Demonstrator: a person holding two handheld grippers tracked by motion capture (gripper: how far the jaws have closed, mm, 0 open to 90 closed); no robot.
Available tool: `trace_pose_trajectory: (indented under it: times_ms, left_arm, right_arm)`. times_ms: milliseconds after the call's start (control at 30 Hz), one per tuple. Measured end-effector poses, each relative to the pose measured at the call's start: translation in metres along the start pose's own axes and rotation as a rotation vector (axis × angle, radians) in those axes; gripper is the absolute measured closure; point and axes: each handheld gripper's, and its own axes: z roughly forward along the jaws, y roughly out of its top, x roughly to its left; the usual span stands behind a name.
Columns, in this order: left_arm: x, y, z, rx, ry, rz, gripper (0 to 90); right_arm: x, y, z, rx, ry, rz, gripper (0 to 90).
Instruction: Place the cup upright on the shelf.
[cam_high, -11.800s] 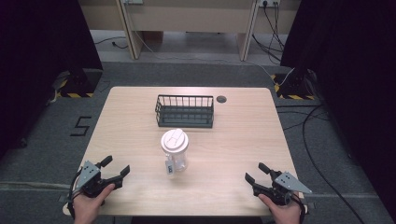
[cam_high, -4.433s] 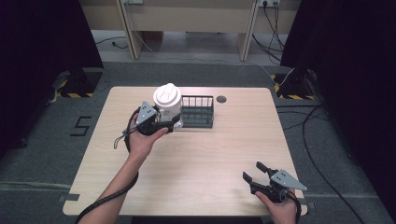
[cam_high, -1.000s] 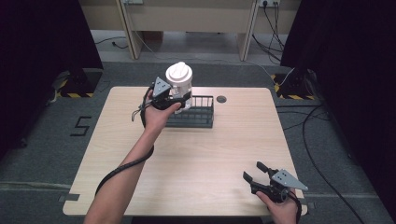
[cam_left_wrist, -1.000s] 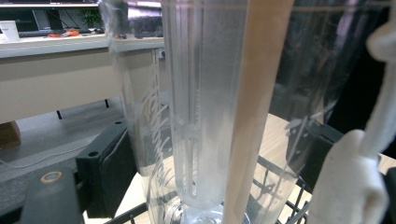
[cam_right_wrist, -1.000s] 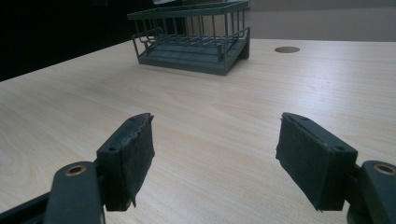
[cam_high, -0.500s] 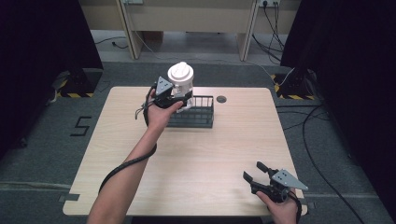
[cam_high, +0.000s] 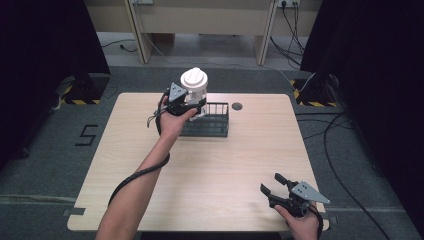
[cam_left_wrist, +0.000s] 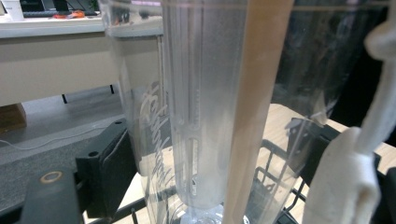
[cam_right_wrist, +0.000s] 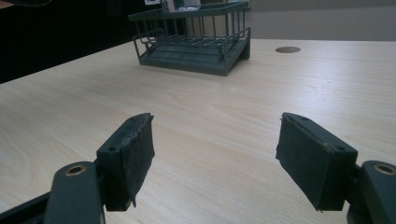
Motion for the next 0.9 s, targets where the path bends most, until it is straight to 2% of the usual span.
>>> trace_pose_trajectory:
  times_ms: [900]
  left_arm:
    - [0.004,-0.011,0.011,0.034,0.018,-0.024,17.2]
  right_arm:
    - [0.0,0.0,0.0,0.001,0.002,-0.001,27.6]
